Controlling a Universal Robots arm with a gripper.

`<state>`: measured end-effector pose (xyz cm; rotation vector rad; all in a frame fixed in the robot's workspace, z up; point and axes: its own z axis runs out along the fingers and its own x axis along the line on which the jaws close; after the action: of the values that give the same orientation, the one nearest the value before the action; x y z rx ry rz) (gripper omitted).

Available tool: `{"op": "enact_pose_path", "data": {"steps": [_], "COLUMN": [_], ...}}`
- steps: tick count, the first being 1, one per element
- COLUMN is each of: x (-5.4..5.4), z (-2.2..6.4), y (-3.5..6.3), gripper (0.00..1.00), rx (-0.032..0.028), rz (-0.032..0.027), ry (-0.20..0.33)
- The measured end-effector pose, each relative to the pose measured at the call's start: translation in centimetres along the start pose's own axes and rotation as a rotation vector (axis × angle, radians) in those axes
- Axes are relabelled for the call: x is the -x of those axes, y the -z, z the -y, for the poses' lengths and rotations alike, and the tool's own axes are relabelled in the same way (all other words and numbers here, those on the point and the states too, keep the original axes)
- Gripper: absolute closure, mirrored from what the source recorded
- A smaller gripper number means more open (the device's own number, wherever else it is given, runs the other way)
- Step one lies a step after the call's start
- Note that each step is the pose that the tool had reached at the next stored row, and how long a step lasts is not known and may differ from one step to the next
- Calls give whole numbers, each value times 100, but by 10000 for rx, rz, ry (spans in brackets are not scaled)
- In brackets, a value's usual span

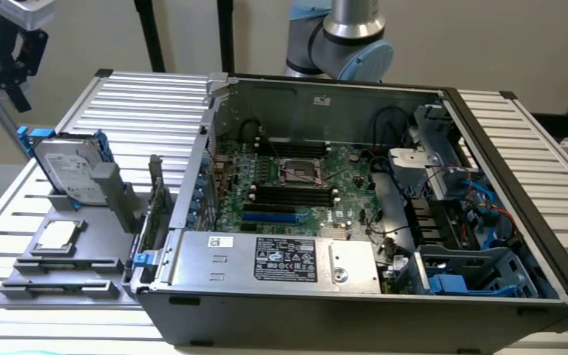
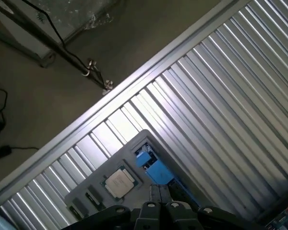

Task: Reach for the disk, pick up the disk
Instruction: 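Pick up the disk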

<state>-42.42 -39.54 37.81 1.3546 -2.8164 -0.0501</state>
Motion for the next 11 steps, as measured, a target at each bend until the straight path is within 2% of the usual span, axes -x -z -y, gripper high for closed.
{"op": "enact_pose_path", "data": {"steps": [11], "x": [0], "z": [0], "y": [0], "gripper": [89], "rx": [-1], "rz": [-72], "ry": [1993]}}
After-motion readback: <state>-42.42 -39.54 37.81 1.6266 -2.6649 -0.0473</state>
